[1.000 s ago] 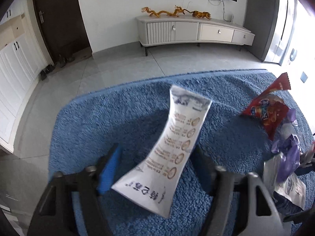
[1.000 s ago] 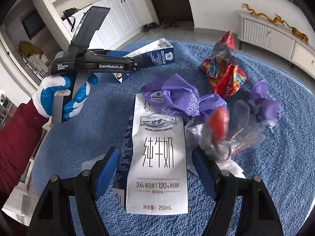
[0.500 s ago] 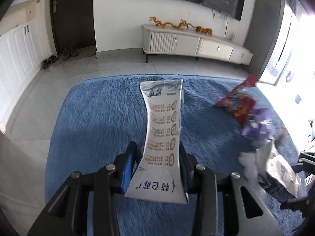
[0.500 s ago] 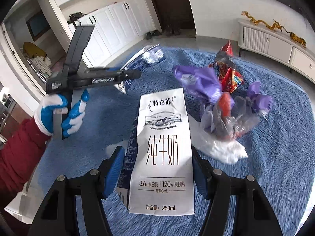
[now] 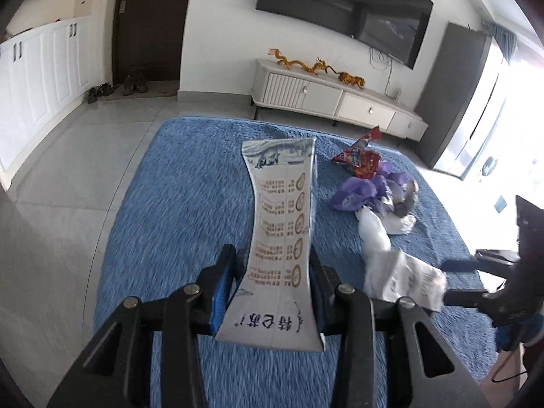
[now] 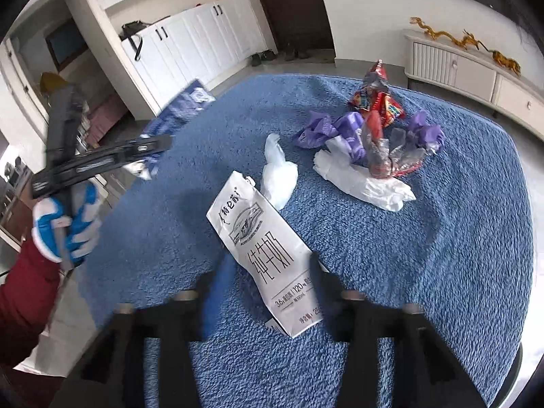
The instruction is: Collect trash
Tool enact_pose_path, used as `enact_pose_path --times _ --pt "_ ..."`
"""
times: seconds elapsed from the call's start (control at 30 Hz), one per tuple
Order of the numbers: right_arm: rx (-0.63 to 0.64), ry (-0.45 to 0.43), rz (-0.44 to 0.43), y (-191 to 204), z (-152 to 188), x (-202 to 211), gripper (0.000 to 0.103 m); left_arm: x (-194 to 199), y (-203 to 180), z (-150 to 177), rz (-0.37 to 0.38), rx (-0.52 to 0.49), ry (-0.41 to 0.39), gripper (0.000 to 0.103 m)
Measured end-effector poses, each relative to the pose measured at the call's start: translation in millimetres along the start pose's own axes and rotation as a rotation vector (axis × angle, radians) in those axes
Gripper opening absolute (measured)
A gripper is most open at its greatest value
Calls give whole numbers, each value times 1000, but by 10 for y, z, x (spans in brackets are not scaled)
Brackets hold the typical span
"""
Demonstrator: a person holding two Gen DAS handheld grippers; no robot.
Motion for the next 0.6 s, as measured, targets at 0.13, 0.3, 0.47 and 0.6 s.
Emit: enact_pose_path --times 0.13,0.3,0.47,0.6 --pt "101 26 54 108 -45 -103 77 261 65 143 5 31 -22 37" --pt "223 109 135 160 12 -412 80 485 67 330 -1 36 -32 37" --pt "249 148 189 126 97 -661 77 622 42 446 9 57 -40 37" --pt "216 124 138 131 142 -577 44 688 47 505 4 68 -43 37"
Point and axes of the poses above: each gripper's, at about its wrist camera, not at the fingertips, and x roughly against the way its jaws point, y to its left, z to its underside, the point moved 10 cm from there along -x, roughly the way its jaws point, and after that the axes turned 3 degrees about -z, right-handed, at the moved point
